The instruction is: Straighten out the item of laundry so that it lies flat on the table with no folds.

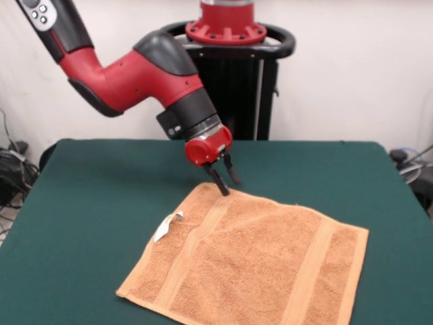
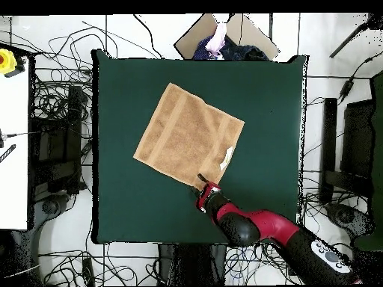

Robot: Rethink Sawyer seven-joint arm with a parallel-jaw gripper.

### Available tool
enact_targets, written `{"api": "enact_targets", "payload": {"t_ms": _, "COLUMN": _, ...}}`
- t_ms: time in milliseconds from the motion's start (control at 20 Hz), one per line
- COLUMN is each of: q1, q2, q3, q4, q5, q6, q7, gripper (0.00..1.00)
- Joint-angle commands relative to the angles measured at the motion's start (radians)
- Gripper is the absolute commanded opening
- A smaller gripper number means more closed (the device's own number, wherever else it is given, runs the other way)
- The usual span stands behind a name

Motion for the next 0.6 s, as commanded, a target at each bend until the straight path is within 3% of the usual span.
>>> {"api": "enact_targets", "payload": {"t_ms": 50, "q1": 0.084, "q2": -0.081, "q3": -0.008, "q4": -0.081, "q5": -0.079, "q6": -0.115, "q7": 0.178, "gripper": 1.00}}
{"api": "enact_targets", "payload": {"t_ms": 600, "q1": 0.159, "q2": -0.165, "q3": -0.095, "q4": -0.058, "q5": -0.072, "q6": -0.247, "q7": 0.200, "gripper": 1.00}}
